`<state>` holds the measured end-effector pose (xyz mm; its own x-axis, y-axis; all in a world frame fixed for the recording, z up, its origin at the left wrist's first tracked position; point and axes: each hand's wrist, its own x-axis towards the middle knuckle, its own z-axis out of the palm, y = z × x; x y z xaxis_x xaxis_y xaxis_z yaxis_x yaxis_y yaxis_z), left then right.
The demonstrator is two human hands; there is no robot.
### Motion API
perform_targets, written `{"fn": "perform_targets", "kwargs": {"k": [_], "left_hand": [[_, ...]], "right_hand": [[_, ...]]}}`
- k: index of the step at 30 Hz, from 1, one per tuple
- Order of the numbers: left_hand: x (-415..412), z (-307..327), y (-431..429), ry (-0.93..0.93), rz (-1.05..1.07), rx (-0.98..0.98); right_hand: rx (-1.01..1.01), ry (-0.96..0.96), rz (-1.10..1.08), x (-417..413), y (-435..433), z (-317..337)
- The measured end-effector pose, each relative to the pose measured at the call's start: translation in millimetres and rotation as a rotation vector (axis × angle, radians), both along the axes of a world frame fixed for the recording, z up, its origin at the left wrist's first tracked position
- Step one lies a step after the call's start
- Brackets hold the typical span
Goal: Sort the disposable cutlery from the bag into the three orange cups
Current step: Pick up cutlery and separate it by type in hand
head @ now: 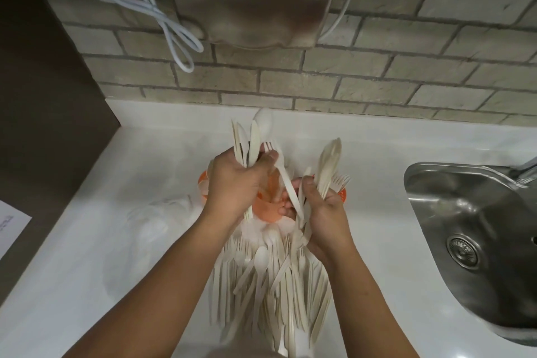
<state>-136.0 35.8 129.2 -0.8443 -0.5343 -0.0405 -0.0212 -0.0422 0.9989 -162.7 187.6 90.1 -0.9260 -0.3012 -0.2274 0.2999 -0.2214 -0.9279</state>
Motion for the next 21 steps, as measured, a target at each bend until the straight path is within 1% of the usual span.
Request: {"fn": "perform_targets", "kwargs": {"k": [2,5,7,10,11,13,15,18,21], "left_hand": [[-1.9,-5.6,-5.6,-0.018,-0.004,-0.002],[-0.5,-9.2,-10.0,-0.055,-0.051,0.024],[1.0,-7.5,-4.2,-0.072,-0.109,0.021],[-0.8,-12.8,6.4,-0.101,-0.159,0.015],[-1.3,-14.1,8.6,-0.097,-0.155,0.026],[0.0,-14.8,10.6,-0.083,-0.153,0.034],[3.5,-15.4,8.2,-0.077,-0.152,0.056],[10.6,-19.7,-1.9,-0.087,-0.152,0.184],[17.5,-27.6,-8.4,-0.104,-0.174,0.227]], "right_hand": [[0.04,-0.005,-0.091,-2.1,6.8,-1.9],[0.189,0.106,-0.191,-8.0,15.4,0.0],[0.266,0.165,-0.103,-9.0,19.9,6.3],[0.27,0.277,0.176,-2.7,19.3,20.3],[0.283,0.312,0.215,-1.5,18.0,20.8],[0.315,0.322,0.158,-3.9,18.2,16.8],[0.341,0.308,0.024,-12.1,25.5,13.2],[0.335,0.282,-0.134,-31.5,45.2,11.7],[0.396,0.291,-0.246,-48.1,55.4,16.5]]}}
